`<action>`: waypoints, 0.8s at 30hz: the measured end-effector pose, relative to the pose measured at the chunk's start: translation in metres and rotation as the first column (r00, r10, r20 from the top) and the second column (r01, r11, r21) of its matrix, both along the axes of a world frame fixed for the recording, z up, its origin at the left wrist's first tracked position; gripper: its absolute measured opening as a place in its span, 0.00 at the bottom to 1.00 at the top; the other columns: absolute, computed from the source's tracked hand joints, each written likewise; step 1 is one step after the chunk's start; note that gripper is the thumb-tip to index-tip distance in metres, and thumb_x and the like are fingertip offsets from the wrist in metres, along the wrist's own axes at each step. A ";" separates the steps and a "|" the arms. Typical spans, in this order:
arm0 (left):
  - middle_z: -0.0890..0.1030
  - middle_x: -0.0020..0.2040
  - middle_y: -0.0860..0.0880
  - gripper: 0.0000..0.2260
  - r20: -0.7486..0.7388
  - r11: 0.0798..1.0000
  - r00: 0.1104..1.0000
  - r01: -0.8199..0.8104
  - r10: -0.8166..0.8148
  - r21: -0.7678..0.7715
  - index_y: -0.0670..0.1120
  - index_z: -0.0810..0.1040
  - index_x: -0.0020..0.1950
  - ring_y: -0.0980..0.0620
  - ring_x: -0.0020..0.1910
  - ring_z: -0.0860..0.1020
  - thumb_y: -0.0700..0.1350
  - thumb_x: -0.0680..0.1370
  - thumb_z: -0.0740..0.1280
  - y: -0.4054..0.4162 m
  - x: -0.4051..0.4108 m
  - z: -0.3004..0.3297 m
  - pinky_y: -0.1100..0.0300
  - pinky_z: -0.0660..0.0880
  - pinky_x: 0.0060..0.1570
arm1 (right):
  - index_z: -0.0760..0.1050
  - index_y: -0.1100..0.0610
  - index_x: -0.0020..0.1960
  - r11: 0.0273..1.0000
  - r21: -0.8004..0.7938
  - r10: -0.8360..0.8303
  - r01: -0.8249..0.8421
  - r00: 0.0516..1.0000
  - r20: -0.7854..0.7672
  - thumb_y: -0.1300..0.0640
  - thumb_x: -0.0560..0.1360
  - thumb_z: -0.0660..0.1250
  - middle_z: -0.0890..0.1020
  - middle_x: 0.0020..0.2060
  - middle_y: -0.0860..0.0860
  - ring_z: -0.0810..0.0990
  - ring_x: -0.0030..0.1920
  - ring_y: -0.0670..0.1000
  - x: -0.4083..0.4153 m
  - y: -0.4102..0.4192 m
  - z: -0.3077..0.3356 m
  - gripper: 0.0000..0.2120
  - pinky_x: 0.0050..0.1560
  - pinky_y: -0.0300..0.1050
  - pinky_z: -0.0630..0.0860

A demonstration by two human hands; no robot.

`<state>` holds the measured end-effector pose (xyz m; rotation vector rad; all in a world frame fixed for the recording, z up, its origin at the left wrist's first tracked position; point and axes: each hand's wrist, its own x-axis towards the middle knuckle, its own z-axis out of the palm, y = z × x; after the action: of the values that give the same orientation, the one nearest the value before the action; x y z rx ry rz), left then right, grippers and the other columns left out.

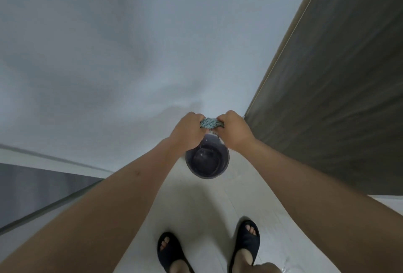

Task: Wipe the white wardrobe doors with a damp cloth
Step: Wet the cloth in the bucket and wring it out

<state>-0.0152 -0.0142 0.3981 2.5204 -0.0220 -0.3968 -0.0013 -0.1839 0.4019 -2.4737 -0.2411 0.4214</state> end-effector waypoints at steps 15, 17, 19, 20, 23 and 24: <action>0.79 0.53 0.46 0.13 -0.063 0.990 0.991 -0.122 0.118 -0.071 0.46 0.75 0.60 0.47 0.47 0.77 0.41 0.77 0.70 -0.033 -0.032 0.273 0.57 0.71 0.42 | 0.81 0.58 0.39 0.941 0.296 -0.143 0.165 0.985 -0.096 0.59 0.75 0.64 0.81 0.34 0.55 0.73 0.34 0.49 -0.020 -0.059 0.251 0.10 0.37 0.47 0.69; 0.80 0.53 0.46 0.14 -0.079 0.991 0.991 -0.115 0.109 -0.071 0.45 0.79 0.60 0.47 0.49 0.78 0.43 0.75 0.73 -0.035 -0.036 0.298 0.58 0.71 0.44 | 0.80 0.58 0.38 0.953 0.271 -0.129 0.134 0.991 -0.039 0.59 0.76 0.65 0.80 0.31 0.52 0.74 0.34 0.50 -0.020 -0.067 0.277 0.09 0.37 0.47 0.70; 0.82 0.52 0.45 0.16 -0.101 0.991 0.991 -0.092 0.083 -0.094 0.46 0.80 0.61 0.46 0.49 0.80 0.44 0.74 0.75 -0.036 -0.040 0.318 0.59 0.72 0.44 | 0.76 0.60 0.35 0.963 0.238 -0.140 0.129 0.990 0.027 0.55 0.78 0.66 0.76 0.29 0.52 0.72 0.33 0.52 -0.023 -0.072 0.303 0.14 0.35 0.48 0.67; 0.83 0.52 0.43 0.16 -0.114 0.987 0.991 -0.084 0.069 -0.134 0.46 0.80 0.61 0.47 0.48 0.80 0.44 0.74 0.76 -0.035 -0.041 0.326 0.60 0.73 0.43 | 0.73 0.61 0.34 0.967 0.220 -0.144 0.127 0.988 0.062 0.52 0.79 0.66 0.74 0.28 0.52 0.71 0.33 0.53 -0.024 -0.074 0.315 0.18 0.35 0.49 0.67; 0.84 0.46 0.42 0.08 -0.153 0.914 0.982 -0.162 0.112 -0.372 0.47 0.81 0.55 0.50 0.42 0.80 0.43 0.77 0.73 -0.036 -0.053 0.358 0.59 0.76 0.42 | 0.68 0.58 0.31 0.981 0.145 -0.149 0.130 0.979 0.136 0.45 0.82 0.61 0.72 0.27 0.52 0.69 0.31 0.53 -0.038 -0.074 0.355 0.25 0.34 0.49 0.65; 0.83 0.43 0.44 0.03 -0.173 0.873 0.975 -0.206 0.142 -0.442 0.46 0.81 0.51 0.50 0.40 0.80 0.43 0.78 0.71 -0.037 -0.057 0.368 0.59 0.78 0.41 | 0.68 0.57 0.30 0.980 0.143 -0.154 0.136 0.981 0.121 0.44 0.82 0.61 0.71 0.26 0.52 0.68 0.30 0.53 -0.041 -0.074 0.365 0.26 0.33 0.49 0.64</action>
<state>-0.0725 -0.0510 0.7659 2.0041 0.1487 -0.4304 -0.0426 -0.2582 0.7674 -2.3697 -0.1357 0.1749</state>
